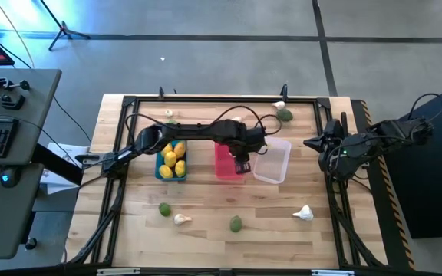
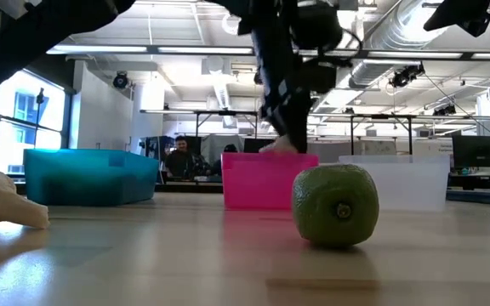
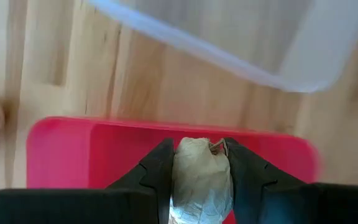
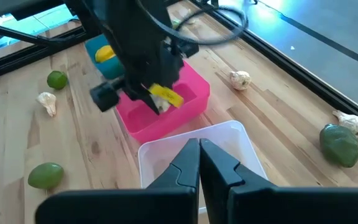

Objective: Sort produce into baskets
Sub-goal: Put the bottom center white garlic into the red bin, then adjust the white bin, then put the bottom right white garlic into the red bin

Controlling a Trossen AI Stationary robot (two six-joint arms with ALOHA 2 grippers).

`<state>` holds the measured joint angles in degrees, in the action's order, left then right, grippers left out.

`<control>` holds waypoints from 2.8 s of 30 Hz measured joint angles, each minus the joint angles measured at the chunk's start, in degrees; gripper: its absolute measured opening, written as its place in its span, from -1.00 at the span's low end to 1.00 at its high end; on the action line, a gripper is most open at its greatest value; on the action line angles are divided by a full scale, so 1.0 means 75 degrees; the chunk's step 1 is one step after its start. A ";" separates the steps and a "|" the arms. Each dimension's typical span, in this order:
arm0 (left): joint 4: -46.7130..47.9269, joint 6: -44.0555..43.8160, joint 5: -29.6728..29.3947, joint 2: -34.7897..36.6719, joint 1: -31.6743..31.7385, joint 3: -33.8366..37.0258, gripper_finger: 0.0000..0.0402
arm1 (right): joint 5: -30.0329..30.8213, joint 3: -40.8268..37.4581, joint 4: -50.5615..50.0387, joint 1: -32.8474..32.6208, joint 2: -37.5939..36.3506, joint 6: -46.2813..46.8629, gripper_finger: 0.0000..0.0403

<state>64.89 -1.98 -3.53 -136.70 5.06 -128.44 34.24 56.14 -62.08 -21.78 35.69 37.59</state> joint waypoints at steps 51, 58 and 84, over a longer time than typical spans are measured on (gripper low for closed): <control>-0.6070 -0.1965 0.0176 0.3104 -0.0444 0.4361 -0.68 | -0.4934 -0.3226 0.3365 0.3478 0.2891 0.0180 -1.00; -0.7824 -0.2744 0.0230 0.4390 -0.0449 0.6364 -0.91 | -0.5033 -0.3222 0.3092 0.3506 0.3056 0.0124 -1.00; -1.0499 -0.3063 0.0034 0.7741 -0.0286 1.0480 -0.96 | -0.4464 -0.0698 -0.0362 0.2627 0.2447 0.1074 -1.00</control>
<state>-13.85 -24.96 -3.27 -78.64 2.92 -49.84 0.76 50.91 -64.80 -2.07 54.05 45.65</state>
